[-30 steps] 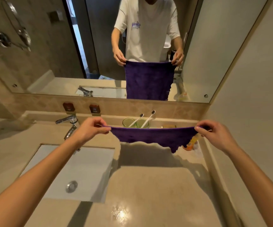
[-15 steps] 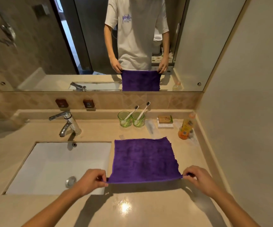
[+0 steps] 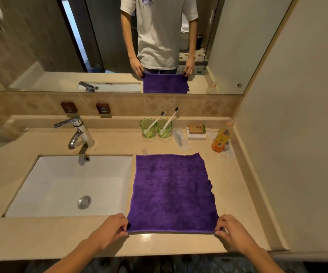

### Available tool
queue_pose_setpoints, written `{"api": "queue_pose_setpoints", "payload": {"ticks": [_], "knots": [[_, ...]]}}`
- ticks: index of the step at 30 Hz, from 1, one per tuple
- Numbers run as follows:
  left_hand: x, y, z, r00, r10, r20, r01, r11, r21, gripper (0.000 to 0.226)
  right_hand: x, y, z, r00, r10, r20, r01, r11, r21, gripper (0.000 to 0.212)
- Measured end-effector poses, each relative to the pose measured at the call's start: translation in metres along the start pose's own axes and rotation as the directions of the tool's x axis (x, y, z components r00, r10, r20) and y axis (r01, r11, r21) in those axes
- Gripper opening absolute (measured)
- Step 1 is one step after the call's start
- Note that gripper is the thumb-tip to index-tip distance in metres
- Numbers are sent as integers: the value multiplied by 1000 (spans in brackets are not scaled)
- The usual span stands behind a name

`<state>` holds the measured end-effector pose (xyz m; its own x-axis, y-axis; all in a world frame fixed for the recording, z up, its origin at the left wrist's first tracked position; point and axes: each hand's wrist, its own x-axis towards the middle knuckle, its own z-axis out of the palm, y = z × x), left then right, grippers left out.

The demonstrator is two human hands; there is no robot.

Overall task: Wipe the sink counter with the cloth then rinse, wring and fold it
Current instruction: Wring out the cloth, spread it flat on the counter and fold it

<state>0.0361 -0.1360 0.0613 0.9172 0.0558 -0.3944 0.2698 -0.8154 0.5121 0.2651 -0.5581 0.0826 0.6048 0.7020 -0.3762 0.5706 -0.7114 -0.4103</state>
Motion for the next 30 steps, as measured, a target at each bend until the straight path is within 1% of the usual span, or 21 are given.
{"api": "queue_pose_setpoints", "payload": {"ticks": [2, 5, 11, 13, 15, 16, 18, 19, 22, 23, 26, 28, 30], "knots": [[-1, 0, 7, 1000, 6, 4, -6, 1000, 26, 25, -1, 1, 9, 1000, 10, -26, -10, 1000, -3, 4], [-2, -2, 18, 1000, 6, -17, -6, 999, 38, 19, -5, 5, 21, 998, 21, -54, -21, 1000, 3, 6], [-3, -10, 31, 1000, -10, -26, 12, 997, 73, 31, -12, 9, 36, 993, 46, -106, -51, 998, -45, 4], [-3, -12, 34, 998, -39, -40, 42, 997, 65, 39, -12, 12, 41, 988, 47, -147, -54, 998, -40, 14], [-4, -12, 36, 998, -55, -40, 58, 995, 80, 41, -12, 12, 43, 984, 37, -175, -47, 997, -54, 20], [-4, -10, 36, 998, -54, -40, 58, 994, 97, 37, -13, 11, 43, 984, 36, -174, -47, 997, -62, 20], [-6, -5, 34, 999, -36, -31, 40, 991, 130, 21, -16, 12, 43, 984, 33, -173, -49, 995, -90, 18], [-7, -4, 34, 999, -22, -24, 25, 990, 141, 15, -19, 14, 44, 986, 35, -163, -54, 993, -110, 21], [-8, -2, 31, 1000, -1, 12, -1, 987, 161, 10, -27, 21, 46, 994, 44, -101, -63, 979, -195, 45], [-9, -1, 28, 1000, 12, 24, -16, 988, 155, 8, -28, 23, 46, 995, 42, -90, -61, 973, -223, 49], [-10, -7, 20, 997, 72, 25, -76, 978, 193, 13, -28, 24, 47, 994, 33, -100, -55, 972, -229, 45], [-13, -10, 14, 998, 63, 11, -64, 974, 217, 27, -26, 21, 43, 992, 24, -121, -51, 973, -226, 43], [-16, -15, 16, 998, 69, 6, -68, 957, 283, 33, -24, 16, 40, 993, 22, -112, -48, 973, -226, 39]]}}
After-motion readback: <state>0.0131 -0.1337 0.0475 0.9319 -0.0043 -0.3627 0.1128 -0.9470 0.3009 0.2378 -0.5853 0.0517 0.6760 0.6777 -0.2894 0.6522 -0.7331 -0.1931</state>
